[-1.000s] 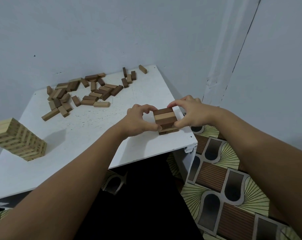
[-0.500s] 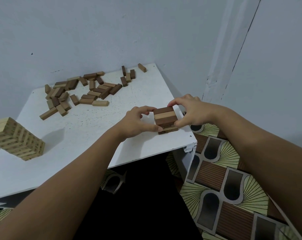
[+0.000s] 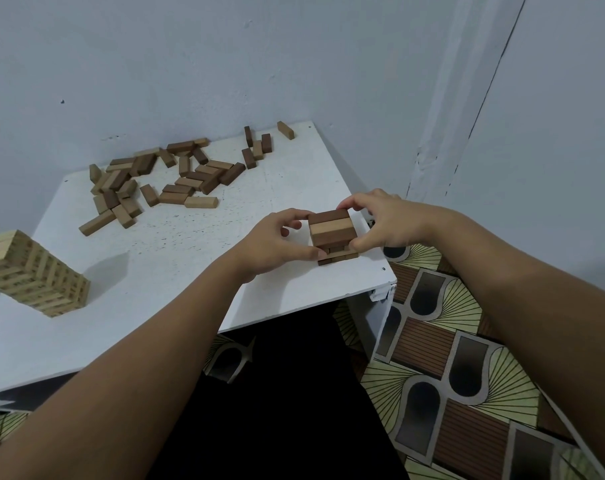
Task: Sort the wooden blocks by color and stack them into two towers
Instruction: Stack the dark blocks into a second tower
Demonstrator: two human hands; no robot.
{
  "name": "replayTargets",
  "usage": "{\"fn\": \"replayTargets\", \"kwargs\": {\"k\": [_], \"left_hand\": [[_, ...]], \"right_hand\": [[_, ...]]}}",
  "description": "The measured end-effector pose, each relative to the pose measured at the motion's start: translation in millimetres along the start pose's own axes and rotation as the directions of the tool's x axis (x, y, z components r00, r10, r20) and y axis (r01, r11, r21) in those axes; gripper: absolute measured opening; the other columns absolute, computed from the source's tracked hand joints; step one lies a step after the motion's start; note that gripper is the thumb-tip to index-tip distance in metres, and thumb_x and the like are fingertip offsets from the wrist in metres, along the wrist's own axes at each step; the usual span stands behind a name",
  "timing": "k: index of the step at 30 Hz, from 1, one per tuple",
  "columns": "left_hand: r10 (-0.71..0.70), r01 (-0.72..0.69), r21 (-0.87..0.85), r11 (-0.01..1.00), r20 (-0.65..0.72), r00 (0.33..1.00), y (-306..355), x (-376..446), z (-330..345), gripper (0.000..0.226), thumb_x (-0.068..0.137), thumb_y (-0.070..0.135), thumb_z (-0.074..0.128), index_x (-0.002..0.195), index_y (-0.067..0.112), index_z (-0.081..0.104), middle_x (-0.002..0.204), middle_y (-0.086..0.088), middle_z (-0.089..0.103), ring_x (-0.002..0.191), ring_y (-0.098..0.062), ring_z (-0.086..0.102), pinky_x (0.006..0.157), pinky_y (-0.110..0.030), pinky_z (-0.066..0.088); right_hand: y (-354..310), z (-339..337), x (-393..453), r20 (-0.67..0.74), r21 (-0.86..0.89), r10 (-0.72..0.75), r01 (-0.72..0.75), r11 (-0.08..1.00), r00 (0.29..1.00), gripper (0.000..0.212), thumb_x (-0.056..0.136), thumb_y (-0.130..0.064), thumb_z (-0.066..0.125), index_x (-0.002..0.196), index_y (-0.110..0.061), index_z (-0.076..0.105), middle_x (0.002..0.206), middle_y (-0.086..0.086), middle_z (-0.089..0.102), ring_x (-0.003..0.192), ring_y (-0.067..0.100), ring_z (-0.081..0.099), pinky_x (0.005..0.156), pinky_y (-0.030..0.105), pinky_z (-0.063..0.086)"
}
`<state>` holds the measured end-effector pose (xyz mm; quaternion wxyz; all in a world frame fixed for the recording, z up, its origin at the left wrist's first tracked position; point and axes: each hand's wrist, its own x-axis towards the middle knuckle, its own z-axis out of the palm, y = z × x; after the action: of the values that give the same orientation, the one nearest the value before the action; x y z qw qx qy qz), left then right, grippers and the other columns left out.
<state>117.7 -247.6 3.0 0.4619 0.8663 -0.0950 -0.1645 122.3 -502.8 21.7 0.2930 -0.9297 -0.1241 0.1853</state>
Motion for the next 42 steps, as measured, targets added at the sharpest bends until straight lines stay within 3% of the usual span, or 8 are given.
{"fn": "replayTargets", "kwargs": {"k": [6,13,18,24,29,33,36,42], "left_hand": [[-0.008,0.008,-0.043,0.999,0.0,1.0,-1.0,-1.6,1.4,0.066,0.075,0.029,0.093,0.133,0.039,0.063,0.126,0.005,0.055,0.116,-0.017,0.051,0.095,-0.034,0.047],[-0.028,0.028,-0.035,0.999,0.011,1.0,0.8,-1.2,2.1,0.066,0.077,0.028,0.092,0.134,0.037,0.061,0.127,0.004,0.055,0.119,-0.019,0.051,0.101,-0.04,0.047],[-0.043,0.043,-0.009,0.999,0.022,0.999,2.5,-2.4,0.6,0.077,0.072,0.034,0.095,0.139,0.039,0.057,0.128,0.005,0.054,0.12,-0.02,0.051,0.1,-0.037,0.047],[-0.09,0.089,0.017,0.996,0.053,0.995,1.0,-13.5,-27.2,0.113,0.06,0.049,0.095,0.156,0.042,0.035,0.14,0.004,0.051,0.13,-0.019,0.049,0.111,-0.042,0.044],[-0.124,0.121,-0.027,0.992,-0.184,0.975,-26.9,-26.2,-80.3,0.075,0.089,0.033,0.081,0.153,0.034,0.042,0.135,0.003,0.056,0.122,-0.019,0.054,0.098,-0.036,0.048],[-0.106,0.158,0.072,0.985,-0.473,0.875,-69.3,-28.5,-107.2,0.041,0.096,0.038,0.072,0.134,0.029,0.061,0.128,0.0,0.06,0.109,-0.019,0.058,0.085,-0.033,0.049],[-0.137,0.271,0.172,0.947,-0.547,0.826,-98.4,-25.7,-125.2,0.049,0.097,0.044,0.067,0.141,0.025,0.058,0.127,-0.007,0.061,0.116,-0.028,0.058,0.095,-0.043,0.051],[-0.153,0.337,0.245,0.909,-0.557,0.817,-129.6,-11.1,-154.8,0.051,0.103,0.044,0.052,0.151,0.027,0.049,0.128,-0.013,0.06,0.122,-0.029,0.055,0.104,-0.046,0.046]], "right_hand": [[-0.4,-0.8,0.3,0.04,0.066,-0.011,0.008,0.998,0.999,0.07,0.08,-0.037,0.083,0.137,-0.048,0.043,0.138,-0.004,0.041,0.124,0.02,0.046,0.103,0.044,0.046],[-3.9,-1.7,-2.1,0.065,0.092,0.005,-0.011,0.996,0.998,0.073,0.081,-0.034,0.083,0.141,-0.044,0.042,0.138,-0.004,0.042,0.124,0.02,0.047,0.106,0.047,0.046],[-4.6,-4.0,-2.6,0.064,0.009,0.027,-0.027,1.0,0.998,0.085,0.083,-0.048,0.08,0.153,-0.044,0.032,0.147,-0.001,0.038,0.133,0.023,0.042,0.112,0.05,0.041],[-19.4,-3.0,4.4,-0.161,0.103,-0.012,0.029,0.994,0.987,0.068,0.095,-0.071,0.05,0.155,-0.043,0.035,0.152,0.001,0.041,0.143,0.027,0.033,0.115,0.053,0.032],[-52.7,2.3,30.4,-0.267,0.042,-0.119,0.135,0.99,0.956,0.044,0.103,-0.056,0.048,0.144,-0.043,0.048,0.14,-0.006,0.047,0.133,0.017,0.036,0.107,0.041,0.036],[-96.0,18.0,57.6,-0.178,-0.068,-0.195,0.186,0.98,0.965,0.037,0.106,-0.043,0.047,0.142,-0.039,0.053,0.142,-0.003,0.045,0.132,0.017,0.033,0.101,0.036,0.034],[-123.8,35.1,83.5,-0.089,-0.162,-0.199,0.183,0.97,0.976,0.038,0.109,-0.031,0.041,0.145,-0.037,0.052,0.147,0.004,0.042,0.139,0.028,0.03,0.11,0.045,0.035],[-154.9,76.3,134.6,-0.012,-0.252,-0.188,0.179,0.951,0.982,0.047,0.107,-0.021,0.038,0.151,-0.037,0.044,0.147,0.01,0.04,0.136,0.034,0.033,0.107,0.048,0.039]]}}
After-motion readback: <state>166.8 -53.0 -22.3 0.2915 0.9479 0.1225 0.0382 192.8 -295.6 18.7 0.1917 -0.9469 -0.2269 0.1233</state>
